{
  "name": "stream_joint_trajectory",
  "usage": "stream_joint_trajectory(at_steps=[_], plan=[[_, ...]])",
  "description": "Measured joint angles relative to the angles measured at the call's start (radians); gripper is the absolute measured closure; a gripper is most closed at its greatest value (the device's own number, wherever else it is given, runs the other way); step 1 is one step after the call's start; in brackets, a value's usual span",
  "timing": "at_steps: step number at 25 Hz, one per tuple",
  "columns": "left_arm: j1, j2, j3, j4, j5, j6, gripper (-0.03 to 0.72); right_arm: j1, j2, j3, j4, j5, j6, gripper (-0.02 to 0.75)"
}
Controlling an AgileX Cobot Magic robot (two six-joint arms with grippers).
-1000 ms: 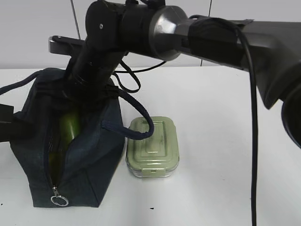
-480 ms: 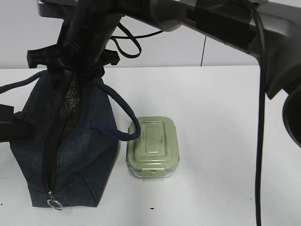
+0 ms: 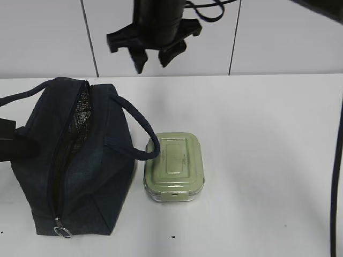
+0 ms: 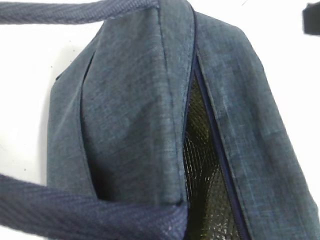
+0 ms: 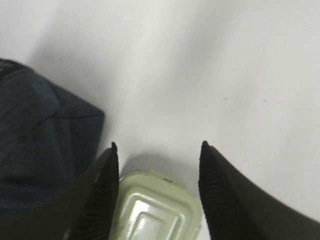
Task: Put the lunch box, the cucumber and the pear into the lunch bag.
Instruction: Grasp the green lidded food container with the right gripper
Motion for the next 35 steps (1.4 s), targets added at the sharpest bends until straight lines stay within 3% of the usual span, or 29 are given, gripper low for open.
stream_joint_trajectory(at_steps=[4,8,12,18,21,28,35], plan=[[0.0,0.0,0.0,0.0,0.0,0.0,0.704,-0.108,-0.021,0.0,0.004,0.004,0.002,0.362],[0.0,0.0,0.0,0.0,-0.001,0.0,0.704,-0.226,-0.024,0.007,0.082,0.004,-0.011,0.375],[0.0,0.0,0.0,0.0,0.0,0.0,0.704,-0.348,-0.024,0.055,0.216,0.006,-0.071,0.385],[0.0,0.0,0.0,0.0,0.001,0.0,0.704,-0.531,-0.025,0.199,0.549,0.004,-0.268,0.404],[0.0,0.0,0.0,0.0,0.001,0.0,0.704,-0.579,-0.04,0.293,0.651,0.0,-0.361,0.405],[0.0,0.0,0.0,0.0,0.001,0.0,0.704,-0.588,-0.133,0.558,0.847,-0.014,-0.59,0.406],[0.0,0.0,0.0,-0.001,0.0,0.0,0.704,-0.588,-0.284,0.847,0.963,-0.036,-0.771,0.406]])
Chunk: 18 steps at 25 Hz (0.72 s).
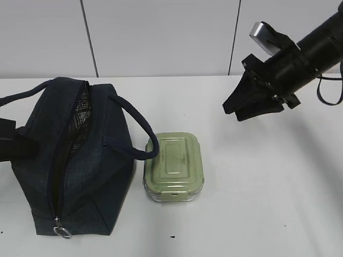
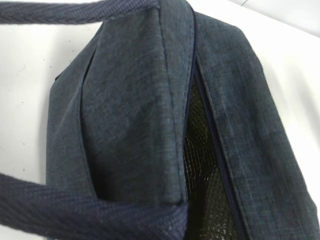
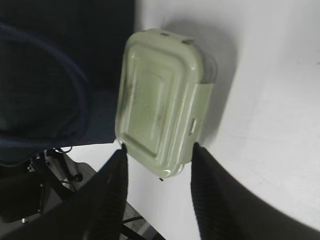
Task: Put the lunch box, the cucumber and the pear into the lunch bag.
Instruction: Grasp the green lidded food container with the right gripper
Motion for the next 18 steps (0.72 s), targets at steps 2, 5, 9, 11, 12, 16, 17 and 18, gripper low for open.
stream_joint_trajectory(at_steps=[2,5,9,11,12,16,17,18], plan=[[0.0,0.0,0.0,0.0,0.0,0.0,0.704,0.0,-0.037,0.09,0.077,-0.028,-0.062,0.406],[0.0,0.0,0.0,0.0,-0.001,0.0,0.704,0.0,-0.06,0.188,0.158,-0.057,-0.155,0.406],[0.0,0.0,0.0,0.0,-0.001,0.0,0.704,0.0,-0.071,0.323,0.244,-0.139,-0.287,0.406],[0.0,0.0,0.0,0.0,-0.001,0.0,0.704,0.0,-0.071,0.375,0.269,-0.185,-0.342,0.406],[0.0,0.0,0.0,0.0,-0.001,0.0,0.704,0.0,-0.071,0.392,0.278,-0.196,-0.365,0.406],[0.0,0.0,0.0,0.0,-0.001,0.0,0.704,0.0,-0.071,0.415,0.315,-0.213,-0.421,0.406],[0.0,0.0,0.0,-0.001,-0.001,0.0,0.704,0.002,-0.071,0.415,0.325,-0.213,-0.429,0.406],[0.0,0.0,0.0,-0.001,-0.001,0.0,0.704,0.002,-0.071,0.415,0.337,-0.213,-0.437,0.406]])
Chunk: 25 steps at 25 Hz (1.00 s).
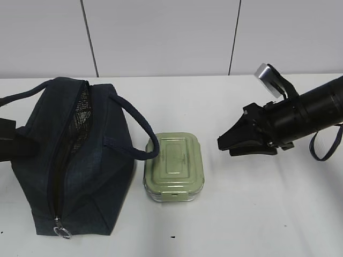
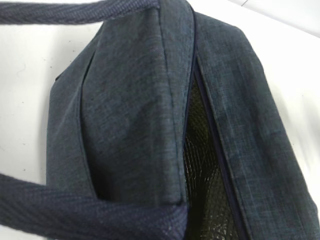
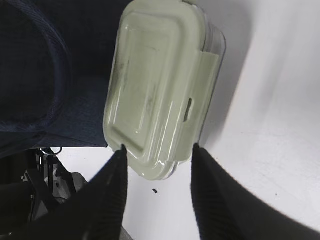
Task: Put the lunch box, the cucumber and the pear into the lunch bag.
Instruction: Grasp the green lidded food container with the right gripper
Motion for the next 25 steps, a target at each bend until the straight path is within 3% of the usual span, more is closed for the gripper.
stream_joint_trajectory(at_steps=[7,14,25], plan=[[0.0,0.0,0.0,0.0,0.0,0.0,0.704,0.006,0.0,0.0,0.02,-0.001,-0.056,0.389],[0.0,0.0,0.0,-0.003,0.001,0.0,0.704,0.1,0.035,0.0,0.073,-0.071,-0.081,0.124],[0.0,0.0,0.0,-0.023,0.011,0.0,0.704,0.118,0.249,-0.041,0.213,-0.079,-0.142,0.101]])
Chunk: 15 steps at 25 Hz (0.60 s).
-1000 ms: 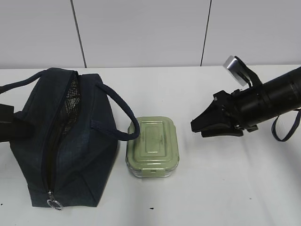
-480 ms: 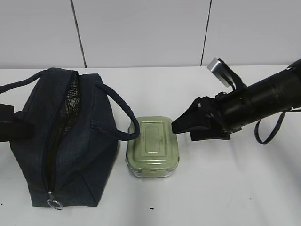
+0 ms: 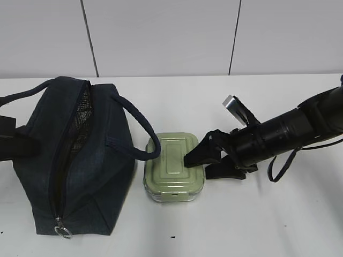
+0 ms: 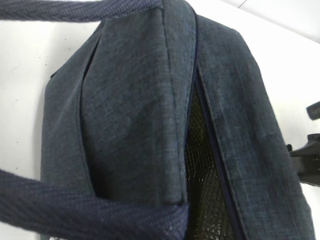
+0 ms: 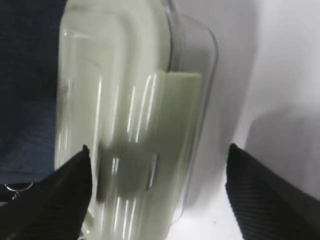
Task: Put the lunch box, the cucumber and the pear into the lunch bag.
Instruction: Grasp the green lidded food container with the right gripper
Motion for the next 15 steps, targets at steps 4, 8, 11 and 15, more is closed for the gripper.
stream_joint_trajectory(at_steps=[4,8,11,15], plan=[[0.0,0.0,0.0,-0.001,0.005,0.0,0.704,0.018,0.03,-0.033,0.015,0.01,0.0,0.101],[0.0,0.0,0.0,-0.002,0.007,0.0,0.704,0.024,0.03,-0.037,0.028,0.001,0.0,0.113],[0.0,0.0,0.0,-0.002,0.007,0.0,0.704,0.024,0.03,-0.039,0.034,-0.001,0.0,0.185],[0.0,0.0,0.0,-0.002,0.007,0.0,0.704,0.024,0.03,-0.039,0.04,0.021,0.0,0.309]])
